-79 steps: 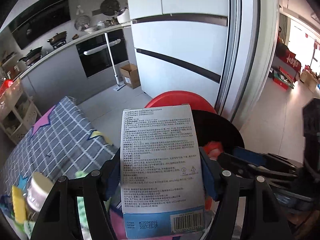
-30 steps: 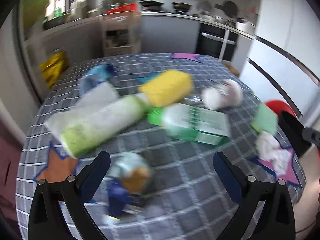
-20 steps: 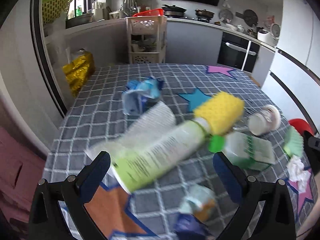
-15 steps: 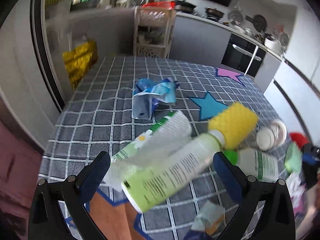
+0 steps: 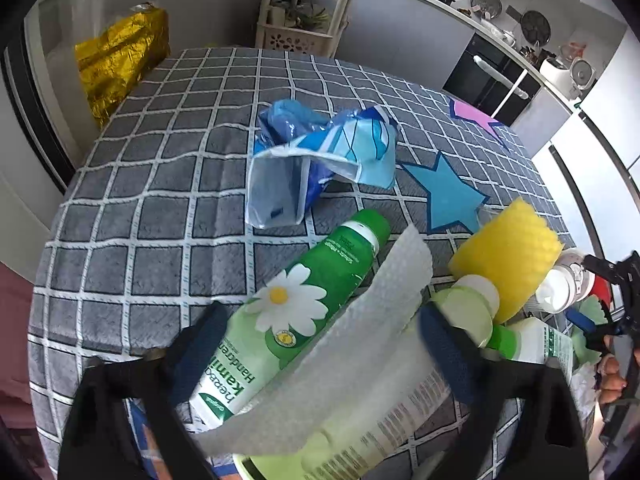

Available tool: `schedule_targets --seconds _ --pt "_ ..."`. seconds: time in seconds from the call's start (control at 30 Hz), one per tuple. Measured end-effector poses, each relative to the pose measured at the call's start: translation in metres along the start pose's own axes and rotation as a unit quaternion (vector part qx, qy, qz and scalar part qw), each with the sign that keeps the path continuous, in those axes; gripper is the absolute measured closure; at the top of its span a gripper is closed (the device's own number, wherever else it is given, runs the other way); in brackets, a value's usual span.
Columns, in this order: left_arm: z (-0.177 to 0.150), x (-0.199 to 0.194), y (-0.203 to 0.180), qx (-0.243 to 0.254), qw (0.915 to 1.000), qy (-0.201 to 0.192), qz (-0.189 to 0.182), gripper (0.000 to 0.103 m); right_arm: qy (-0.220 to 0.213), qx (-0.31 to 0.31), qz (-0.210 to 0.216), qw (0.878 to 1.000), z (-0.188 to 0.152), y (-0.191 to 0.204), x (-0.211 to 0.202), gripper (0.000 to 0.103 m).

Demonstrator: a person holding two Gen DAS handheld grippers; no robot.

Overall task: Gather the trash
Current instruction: 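Grasp the white paper cup with right tool while left tool reaches the blue wrapper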

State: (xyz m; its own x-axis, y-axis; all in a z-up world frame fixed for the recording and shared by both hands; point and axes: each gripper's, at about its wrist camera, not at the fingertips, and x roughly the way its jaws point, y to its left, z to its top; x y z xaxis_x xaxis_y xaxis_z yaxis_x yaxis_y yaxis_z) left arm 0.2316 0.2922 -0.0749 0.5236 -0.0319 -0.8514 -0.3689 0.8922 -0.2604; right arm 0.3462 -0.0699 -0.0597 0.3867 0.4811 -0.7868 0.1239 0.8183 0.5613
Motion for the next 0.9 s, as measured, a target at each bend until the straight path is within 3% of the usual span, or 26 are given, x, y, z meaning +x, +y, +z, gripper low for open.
schedule_targets --seconds 0.07,0.13,0.2,0.27,0.4,0.6,0.9 --pt "-0.002 0.003 -0.002 0.003 1.0000 0.003 0.003 0.000 -0.003 -0.007 -0.011 1.000 0.001 0.004 0.003 0.000" --pt "-0.003 0.004 -0.007 0.020 0.9997 -0.003 0.016 0.000 -0.004 -0.017 -0.027 0.999 -0.001 0.007 0.004 0.008" --pt "-0.006 0.003 -0.011 0.031 0.9992 -0.009 0.022 0.000 -0.002 -0.027 -0.021 0.999 -0.002 0.006 0.005 0.034" --pt "-0.010 -0.001 -0.013 0.035 0.9991 -0.014 0.019 0.000 0.005 -0.024 -0.008 1.000 -0.004 0.002 0.004 0.038" --pt "-0.019 -0.017 -0.016 0.045 0.9980 -0.040 0.021 0.000 0.005 -0.037 0.005 0.999 -0.009 -0.001 -0.006 0.040" --pt "-0.029 -0.053 -0.020 0.049 0.9964 -0.070 -0.002 0.000 0.001 -0.060 0.060 0.996 -0.021 -0.005 -0.034 0.041" --pt "-0.048 -0.087 -0.052 0.099 0.9903 -0.097 -0.013 0.000 -0.020 -0.118 0.091 0.989 -0.049 -0.013 -0.087 0.041"
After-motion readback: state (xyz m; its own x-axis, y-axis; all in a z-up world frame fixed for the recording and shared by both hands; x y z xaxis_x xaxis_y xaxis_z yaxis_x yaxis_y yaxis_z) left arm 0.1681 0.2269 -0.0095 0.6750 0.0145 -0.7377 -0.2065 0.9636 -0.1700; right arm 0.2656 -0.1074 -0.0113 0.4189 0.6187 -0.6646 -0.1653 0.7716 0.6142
